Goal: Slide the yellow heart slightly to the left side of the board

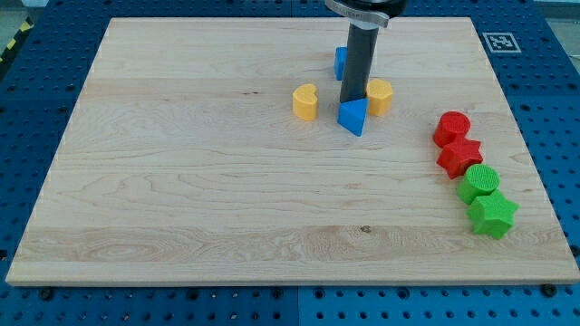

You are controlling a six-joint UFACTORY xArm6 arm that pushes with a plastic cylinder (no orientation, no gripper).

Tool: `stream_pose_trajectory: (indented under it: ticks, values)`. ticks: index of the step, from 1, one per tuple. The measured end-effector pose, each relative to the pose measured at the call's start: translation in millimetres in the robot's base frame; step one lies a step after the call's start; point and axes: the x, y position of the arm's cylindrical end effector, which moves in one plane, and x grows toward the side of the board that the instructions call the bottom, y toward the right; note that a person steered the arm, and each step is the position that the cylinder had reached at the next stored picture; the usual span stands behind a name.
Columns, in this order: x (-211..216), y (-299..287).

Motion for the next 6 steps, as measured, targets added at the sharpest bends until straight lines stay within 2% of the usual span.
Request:
stream_pose_trajectory:
  ticks: [1, 3, 4, 6]
  values:
    - [0.1, -9.1]
    - [3.8, -70.1]
    - [4.2, -75.2]
    - [-10.6, -45.7]
